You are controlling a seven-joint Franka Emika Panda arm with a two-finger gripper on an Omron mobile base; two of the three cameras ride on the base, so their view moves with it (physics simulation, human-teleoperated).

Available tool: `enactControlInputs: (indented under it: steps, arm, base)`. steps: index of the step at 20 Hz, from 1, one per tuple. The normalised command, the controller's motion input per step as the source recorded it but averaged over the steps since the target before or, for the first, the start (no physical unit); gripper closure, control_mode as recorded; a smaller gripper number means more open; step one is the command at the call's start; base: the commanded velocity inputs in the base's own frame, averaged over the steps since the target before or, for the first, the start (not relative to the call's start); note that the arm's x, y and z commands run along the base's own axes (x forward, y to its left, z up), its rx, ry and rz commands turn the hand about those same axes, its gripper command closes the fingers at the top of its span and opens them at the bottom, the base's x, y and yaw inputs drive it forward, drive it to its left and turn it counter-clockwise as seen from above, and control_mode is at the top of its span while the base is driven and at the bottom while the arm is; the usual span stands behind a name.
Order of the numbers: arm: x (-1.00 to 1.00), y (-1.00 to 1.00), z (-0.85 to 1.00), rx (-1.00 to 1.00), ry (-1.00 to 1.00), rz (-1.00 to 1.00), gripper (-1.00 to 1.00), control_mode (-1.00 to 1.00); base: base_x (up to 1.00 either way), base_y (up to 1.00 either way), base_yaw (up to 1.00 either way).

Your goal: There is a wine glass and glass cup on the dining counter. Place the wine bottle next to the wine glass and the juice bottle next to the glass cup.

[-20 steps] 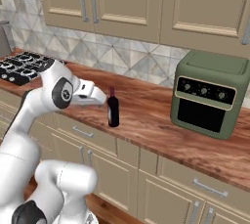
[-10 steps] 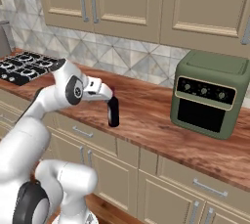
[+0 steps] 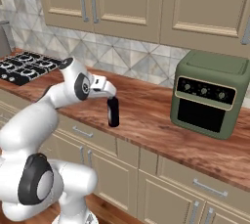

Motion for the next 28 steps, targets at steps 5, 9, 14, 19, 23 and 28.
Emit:
enactControlInputs:
  steps: [5,9,14,19,23,28]
  arm:
    - [0.34,0.00,-0.21,0.00,0.01,0.00,-1.00,-1.00]
    - [0.28,0.00,-0.22,0.00,0.00,0.00,-1.00,-1.00]
    - [0.17,0.00,-0.25,0.01,0.00,0.00,-1.00,-1.00]
    - [0.25,-0.05,-0.17,0.00,0.00,0.00,-1.00,-1.00]
    - [0.26,-0.10,-0.22,0.03,0.00,0.00,-1.00,-1.00]
    - [0.21,-0.03,-0.16,0.07,0.00,0.00,-1.00,-1.00]
  base:
    - [0.00,0.00,0.00]
    - [0.00,0.00,0.00]
    - [0.00,0.00,0.00]
    - [0.00,0.00,0.00]
    - [0.00,0.00,0.00]
    - [0.00,0.00,0.00]
